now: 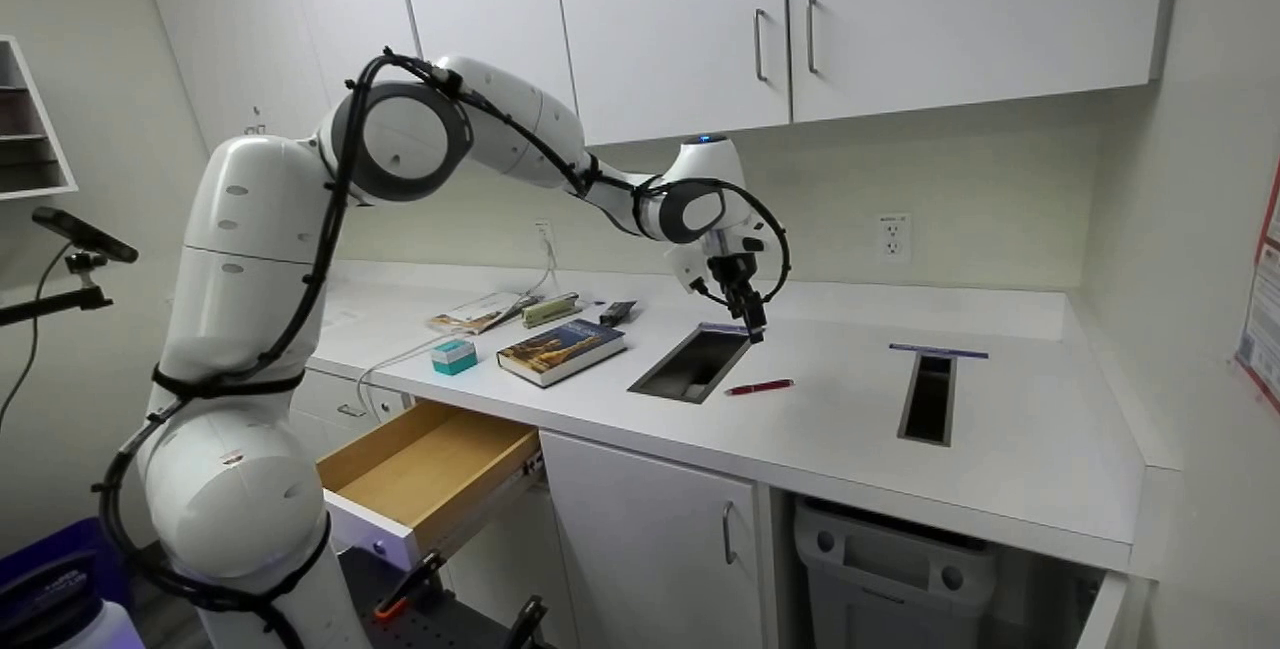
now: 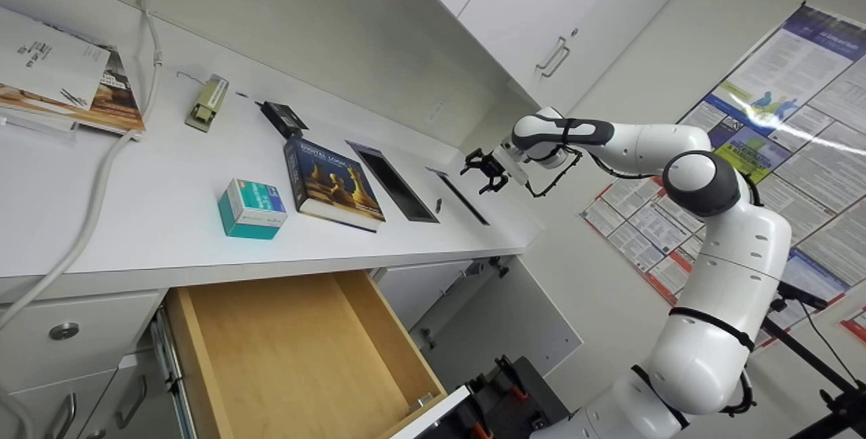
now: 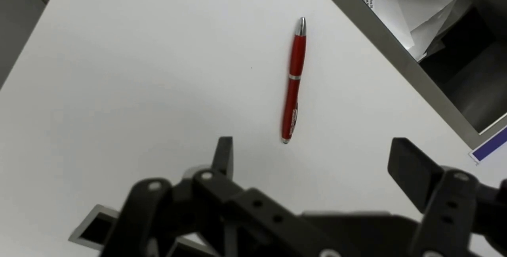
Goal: Put the pen in the open kitchen drawer
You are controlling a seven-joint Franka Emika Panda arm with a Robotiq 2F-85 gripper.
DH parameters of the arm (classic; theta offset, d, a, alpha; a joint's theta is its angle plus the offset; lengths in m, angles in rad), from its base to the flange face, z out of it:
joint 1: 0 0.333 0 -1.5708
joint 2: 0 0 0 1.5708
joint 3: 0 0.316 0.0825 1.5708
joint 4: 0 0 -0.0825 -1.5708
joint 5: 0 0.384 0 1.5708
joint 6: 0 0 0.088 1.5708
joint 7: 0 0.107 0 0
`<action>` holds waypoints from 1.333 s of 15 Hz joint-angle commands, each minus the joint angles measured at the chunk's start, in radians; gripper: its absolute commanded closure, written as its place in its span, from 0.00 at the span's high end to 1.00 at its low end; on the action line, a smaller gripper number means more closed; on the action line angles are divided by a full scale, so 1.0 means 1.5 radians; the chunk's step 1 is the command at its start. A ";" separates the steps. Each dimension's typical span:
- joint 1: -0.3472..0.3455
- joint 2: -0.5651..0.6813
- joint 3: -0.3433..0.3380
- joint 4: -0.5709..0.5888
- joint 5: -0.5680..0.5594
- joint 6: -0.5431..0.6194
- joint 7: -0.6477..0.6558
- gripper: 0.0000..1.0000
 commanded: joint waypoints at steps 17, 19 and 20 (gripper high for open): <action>0.018 0.222 -0.011 0.229 0.016 -0.064 0.071 1.00; 0.018 0.243 -0.013 0.252 0.015 -0.082 0.076 1.00; 0.017 0.252 -0.013 0.263 0.015 -0.092 0.078 1.00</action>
